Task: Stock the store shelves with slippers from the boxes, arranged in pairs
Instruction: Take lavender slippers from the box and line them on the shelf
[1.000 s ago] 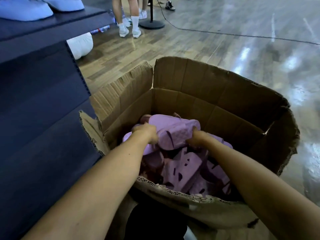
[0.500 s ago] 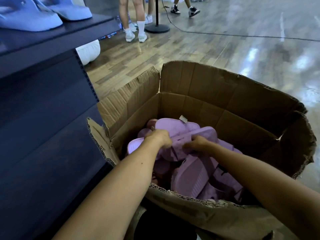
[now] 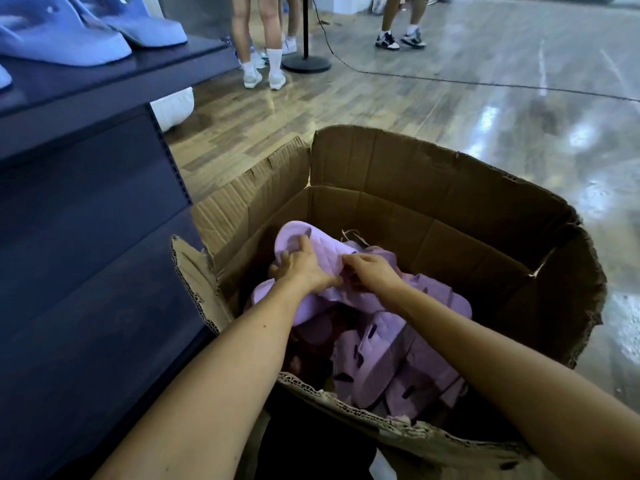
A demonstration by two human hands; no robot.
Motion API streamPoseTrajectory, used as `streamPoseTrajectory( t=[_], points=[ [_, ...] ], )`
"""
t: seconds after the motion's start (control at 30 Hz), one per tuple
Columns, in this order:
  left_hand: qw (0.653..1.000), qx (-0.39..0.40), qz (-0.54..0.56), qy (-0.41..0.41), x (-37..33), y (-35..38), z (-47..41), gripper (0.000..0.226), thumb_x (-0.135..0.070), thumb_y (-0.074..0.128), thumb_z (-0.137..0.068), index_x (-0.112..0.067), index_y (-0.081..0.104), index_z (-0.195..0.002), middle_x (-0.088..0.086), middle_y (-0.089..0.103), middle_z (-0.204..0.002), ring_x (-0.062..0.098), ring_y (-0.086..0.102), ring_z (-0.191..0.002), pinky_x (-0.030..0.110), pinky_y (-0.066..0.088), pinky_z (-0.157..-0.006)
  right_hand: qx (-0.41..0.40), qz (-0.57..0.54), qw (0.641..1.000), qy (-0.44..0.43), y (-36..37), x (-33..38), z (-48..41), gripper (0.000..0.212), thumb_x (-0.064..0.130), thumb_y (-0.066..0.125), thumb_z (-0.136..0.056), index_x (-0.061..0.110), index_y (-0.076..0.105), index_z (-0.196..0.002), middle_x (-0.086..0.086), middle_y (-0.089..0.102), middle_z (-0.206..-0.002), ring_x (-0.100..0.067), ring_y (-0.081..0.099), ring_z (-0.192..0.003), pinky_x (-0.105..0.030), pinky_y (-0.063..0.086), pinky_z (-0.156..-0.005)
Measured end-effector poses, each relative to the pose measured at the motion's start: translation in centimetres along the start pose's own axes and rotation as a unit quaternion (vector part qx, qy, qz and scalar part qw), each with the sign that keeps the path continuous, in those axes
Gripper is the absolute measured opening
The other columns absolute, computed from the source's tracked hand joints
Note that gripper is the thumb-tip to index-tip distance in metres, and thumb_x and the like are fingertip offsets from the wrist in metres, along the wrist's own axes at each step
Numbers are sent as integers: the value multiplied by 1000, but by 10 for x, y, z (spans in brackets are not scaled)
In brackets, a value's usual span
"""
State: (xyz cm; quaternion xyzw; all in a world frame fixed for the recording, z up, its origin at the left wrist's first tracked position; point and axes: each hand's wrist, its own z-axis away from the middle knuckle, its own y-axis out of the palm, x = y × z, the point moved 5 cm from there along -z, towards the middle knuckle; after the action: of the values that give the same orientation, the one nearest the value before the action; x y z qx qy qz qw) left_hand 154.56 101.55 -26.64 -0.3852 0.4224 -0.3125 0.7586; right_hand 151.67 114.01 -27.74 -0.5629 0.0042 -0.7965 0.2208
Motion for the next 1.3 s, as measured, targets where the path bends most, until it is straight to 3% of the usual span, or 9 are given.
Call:
streamPoseTrajectory(
  t=[0.1,0.3,0.57,0.7,0.8,0.93,1.07,1.2,1.3],
  points=[
    [990,-85,-111,18,2,-18,7,101,-47,69,-72,-14,8,-145,15,30,-142,33,27,-133,45,22,-108,-48,247,963,-97,-20,2,3,33,22,48,-92,0,70,-83,-12,68,-82,-19,58,-74,-32,43,-69],
    [933,-132,-322,93,1,-38,30,85,-25,66,-76,-16,16,-144,14,29,-139,31,26,-130,42,20,-107,-8,440,896,-59,-42,-32,-2,27,20,47,-93,7,65,-109,-14,64,-113,-28,58,-104,-35,45,-88],
    [902,-204,-328,194,-17,-85,64,89,-26,59,-75,-22,7,-147,12,27,-133,32,25,-124,41,26,-95,3,397,911,-111,-27,-23,-7,46,26,53,-91,11,42,-134,-13,48,-137,-31,50,-119,-36,39,-99],
    [889,-205,-349,216,-16,-101,75,90,-28,58,-77,-23,3,-148,10,25,-132,30,24,-123,39,23,-90,-38,327,944,-24,-37,-19,-11,60,34,55,-90,5,35,-139,-19,44,-139,-34,45,-125,-39,36,-104],
    [884,-218,-344,228,-16,-101,76,90,-29,58,-77,-24,4,-149,9,26,-131,29,25,-119,34,13,-83,64,397,916,12,-25,-29,-4,65,35,51,-93,3,26,-143,-18,41,-143,-32,42,-130,-35,33,-105],
    [886,-225,-323,243,-16,-104,79,90,-32,59,-75,-27,8,-149,6,29,-128,25,23,-114,29,6,-69,61,441,895,20,-26,-36,-9,77,34,56,-89,9,11,-147,-15,27,-151,-36,25,-138,-41,25,-110],
    [887,-243,-284,271,-15,-106,84,92,-41,47,-58,-28,24,-146,6,39,-121,20,21,-102,27,1,-66,34,492,869,36,-29,-41,-16,78,50,62,-81,16,26,-141,-16,18,-148,-37,12,-139,-48,19,-111],
    [894,-255,-273,246,-11,-109,81,95,-47,40,-56,-30,19,-147,5,37,-123,23,28,-112,27,1,-66,60,478,876,16,-28,-43,-23,38,50,64,-78,27,43,-100,-15,41,-133,-36,26,-128,-47,24,-105],
    [924,-201,-256,200,6,-91,72,95,-51,47,-64,-29,10,-148,5,33,-126,26,27,-117,34,14,-79,40,510,858,-41,-25,-34,-21,31,48,64,-78,25,48,-93,-12,52,-119,-30,35,-120,-42,25,-102]
  ],
)
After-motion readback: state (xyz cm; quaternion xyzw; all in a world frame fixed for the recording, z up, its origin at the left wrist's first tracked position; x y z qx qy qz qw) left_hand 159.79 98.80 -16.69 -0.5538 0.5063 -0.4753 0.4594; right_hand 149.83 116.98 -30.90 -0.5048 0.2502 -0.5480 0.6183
